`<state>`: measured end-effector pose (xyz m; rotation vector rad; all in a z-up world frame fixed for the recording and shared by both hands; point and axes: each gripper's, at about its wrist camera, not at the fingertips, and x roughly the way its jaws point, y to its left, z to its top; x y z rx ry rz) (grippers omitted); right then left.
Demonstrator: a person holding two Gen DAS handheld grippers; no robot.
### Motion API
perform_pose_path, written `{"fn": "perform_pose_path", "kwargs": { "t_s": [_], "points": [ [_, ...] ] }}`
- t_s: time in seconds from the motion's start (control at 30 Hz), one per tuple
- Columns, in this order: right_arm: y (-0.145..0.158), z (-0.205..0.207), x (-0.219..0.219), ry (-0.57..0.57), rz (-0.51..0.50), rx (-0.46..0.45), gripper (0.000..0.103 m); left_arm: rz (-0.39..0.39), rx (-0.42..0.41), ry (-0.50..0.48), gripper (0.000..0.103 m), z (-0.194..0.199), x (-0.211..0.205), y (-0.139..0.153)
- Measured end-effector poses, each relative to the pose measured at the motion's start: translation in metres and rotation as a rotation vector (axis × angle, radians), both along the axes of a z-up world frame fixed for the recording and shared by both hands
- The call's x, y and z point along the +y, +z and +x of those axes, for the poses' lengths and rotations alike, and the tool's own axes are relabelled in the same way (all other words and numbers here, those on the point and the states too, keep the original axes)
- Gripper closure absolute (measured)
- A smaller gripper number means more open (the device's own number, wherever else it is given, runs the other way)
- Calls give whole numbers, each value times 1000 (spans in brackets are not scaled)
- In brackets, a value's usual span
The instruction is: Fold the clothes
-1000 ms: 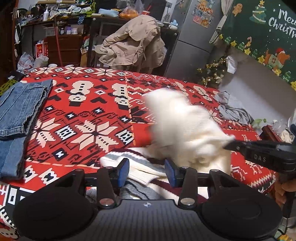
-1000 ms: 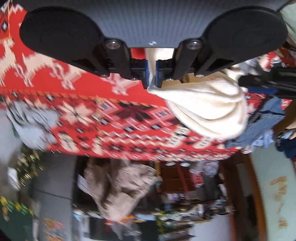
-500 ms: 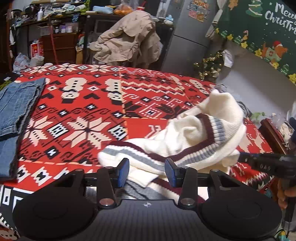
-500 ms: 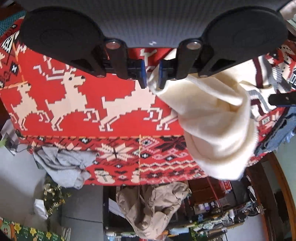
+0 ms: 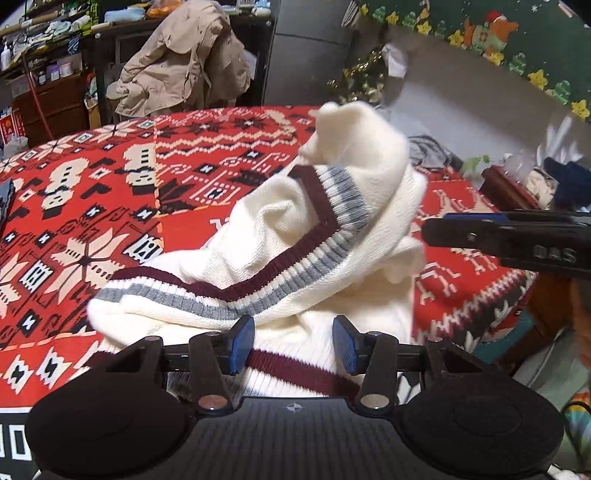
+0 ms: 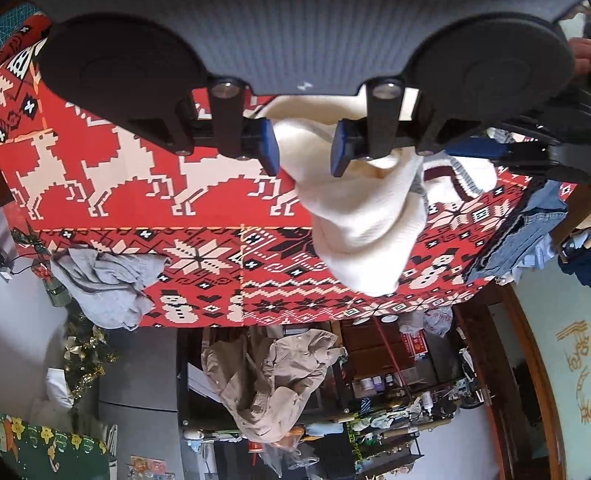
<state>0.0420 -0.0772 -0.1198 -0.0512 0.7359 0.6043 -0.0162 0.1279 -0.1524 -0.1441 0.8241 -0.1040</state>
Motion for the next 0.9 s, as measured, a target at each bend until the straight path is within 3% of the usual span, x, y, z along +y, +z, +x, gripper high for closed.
{"fn": "perform_pose_path", "kwargs": {
  "t_s": [0.43,0.77,0.9],
  "points": [
    [-2,-3,-2,-2,-9,15,62,-30,-83,173,56,42,28,18],
    [-4,7,8,18,-4,11,53,-9,-82,183,50,11,39,16],
    [4,15,19,33,14,-22,39,11,-56,219,50,-1,51,10]
  ]
}}
